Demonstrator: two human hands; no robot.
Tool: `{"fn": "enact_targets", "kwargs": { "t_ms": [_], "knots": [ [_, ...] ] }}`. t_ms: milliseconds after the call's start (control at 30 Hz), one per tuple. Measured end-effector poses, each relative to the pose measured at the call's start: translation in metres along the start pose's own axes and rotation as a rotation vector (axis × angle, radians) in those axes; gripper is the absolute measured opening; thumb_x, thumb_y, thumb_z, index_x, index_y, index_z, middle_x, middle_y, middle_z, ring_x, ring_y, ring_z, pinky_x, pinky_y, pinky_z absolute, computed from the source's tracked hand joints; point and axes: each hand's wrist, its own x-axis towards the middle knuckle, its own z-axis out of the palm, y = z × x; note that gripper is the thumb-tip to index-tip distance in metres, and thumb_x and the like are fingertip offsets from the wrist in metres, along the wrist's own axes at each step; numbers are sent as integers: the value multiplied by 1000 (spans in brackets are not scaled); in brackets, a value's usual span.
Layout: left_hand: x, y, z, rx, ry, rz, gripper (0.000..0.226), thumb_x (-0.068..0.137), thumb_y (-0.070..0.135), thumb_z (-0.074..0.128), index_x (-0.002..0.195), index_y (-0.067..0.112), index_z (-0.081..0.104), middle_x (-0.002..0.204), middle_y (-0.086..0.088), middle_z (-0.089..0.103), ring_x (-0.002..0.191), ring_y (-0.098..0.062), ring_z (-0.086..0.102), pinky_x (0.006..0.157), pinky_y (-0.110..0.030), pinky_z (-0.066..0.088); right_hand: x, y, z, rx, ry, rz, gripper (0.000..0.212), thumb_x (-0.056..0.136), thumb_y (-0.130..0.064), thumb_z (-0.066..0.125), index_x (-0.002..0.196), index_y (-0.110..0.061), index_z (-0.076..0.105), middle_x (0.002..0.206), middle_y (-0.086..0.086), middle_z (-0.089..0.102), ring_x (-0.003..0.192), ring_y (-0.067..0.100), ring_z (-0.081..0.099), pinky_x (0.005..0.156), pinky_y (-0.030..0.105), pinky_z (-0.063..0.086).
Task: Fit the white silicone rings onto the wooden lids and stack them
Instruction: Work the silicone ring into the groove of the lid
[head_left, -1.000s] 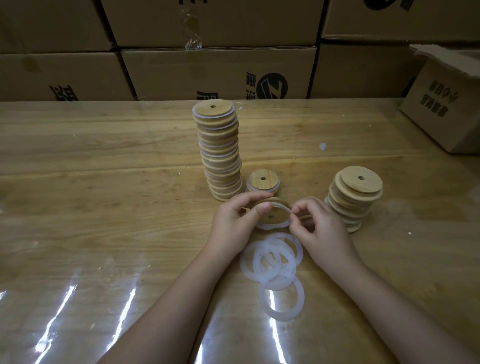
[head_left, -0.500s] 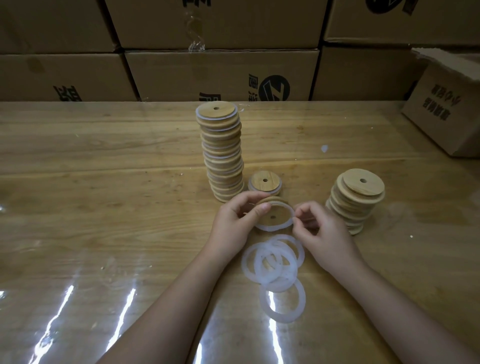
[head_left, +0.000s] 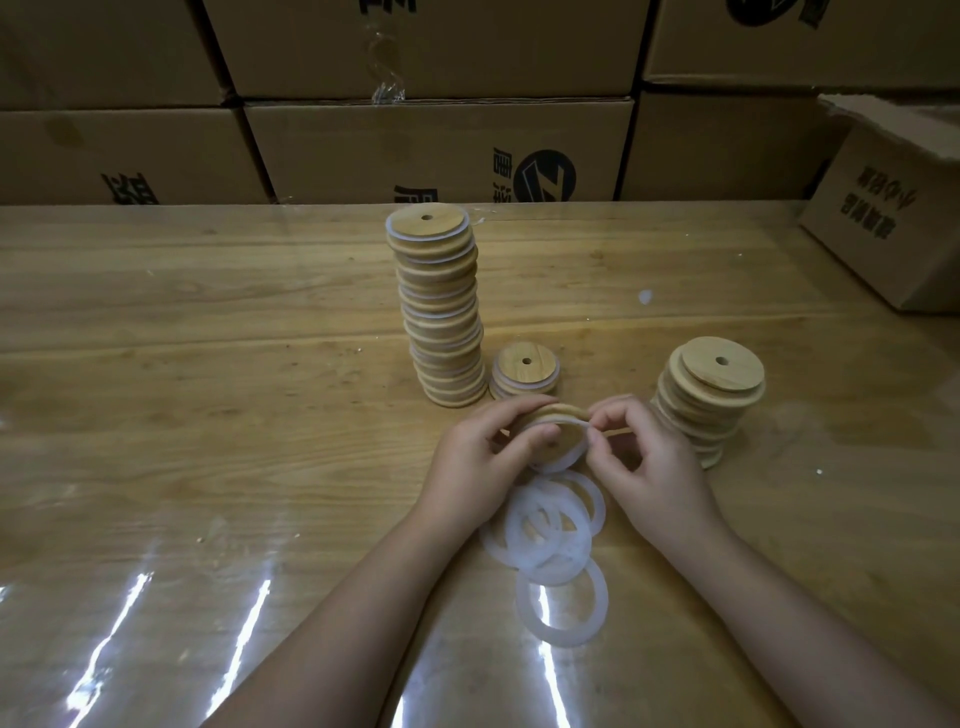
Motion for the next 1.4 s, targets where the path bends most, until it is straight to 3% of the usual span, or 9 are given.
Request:
{"fn": "enact_targets", "kwargs": {
  "t_ms": [300, 467, 667, 933, 1100, 1300, 1400],
  "knots": [
    [1, 0, 0, -1, 17, -9, 24, 85, 21, 68, 109, 22, 68, 103, 9, 70, 97, -3, 63, 85, -27, 51, 0, -1, 0, -5, 21, 23, 17, 82, 2, 62, 84, -14, 57, 90, -3, 61, 85, 3, 58, 66, 9, 47],
    [4, 1, -2, -104, -17, -64, 22, 86, 16, 66, 101, 31, 67, 100, 9, 71, 95, -9, 65, 87, -33, 52, 2, -2, 0, -104, 18, -20, 8, 83, -2, 63, 86, -8, 60, 90, -1, 61, 78, 10, 58, 62, 25, 50],
    [6, 0, -2, -149, -19, -91, 20, 80, 27, 64, 100, 31, 67, 99, 4, 72, 94, -16, 66, 88, -37, 52, 2, -4, -2, -218, 4, -72, 5, 82, -5, 63, 84, -8, 60, 89, -5, 59, 68, 15, 60, 56, 40, 52],
    [6, -1, -2, -129, -28, -94, 21, 80, 30, 64, 101, 34, 67, 100, 7, 72, 94, -12, 66, 88, -37, 52, 2, 1, -3, -97, -67, 38, 8, 84, -8, 60, 85, -16, 57, 85, -9, 59, 74, 9, 59, 64, 28, 50],
    [5, -3, -3, -120, -15, -114, 26, 81, 32, 63, 106, 26, 68, 102, 4, 72, 95, -18, 66, 90, -42, 51, 2, 1, -4, -99, -73, -7, 10, 83, -2, 62, 81, -10, 58, 85, -4, 58, 74, 10, 57, 63, 24, 49],
    [5, -4, -2, -86, -9, -98, 29, 82, 30, 62, 109, 21, 68, 103, 3, 71, 95, -15, 65, 90, -40, 51, 2, -2, -3, -181, -15, -98, 13, 80, -1, 64, 79, -10, 56, 89, -8, 53, 73, 8, 55, 56, 25, 49],
    [5, -4, -2, -63, -2, -85, 27, 85, 24, 64, 111, 16, 68, 103, 3, 71, 95, -14, 65, 89, -40, 51, 3, -3, -3, -173, 18, -97, 14, 77, 2, 65, 78, -9, 56, 91, -7, 52, 71, 7, 55, 54, 18, 46]
  ]
}}
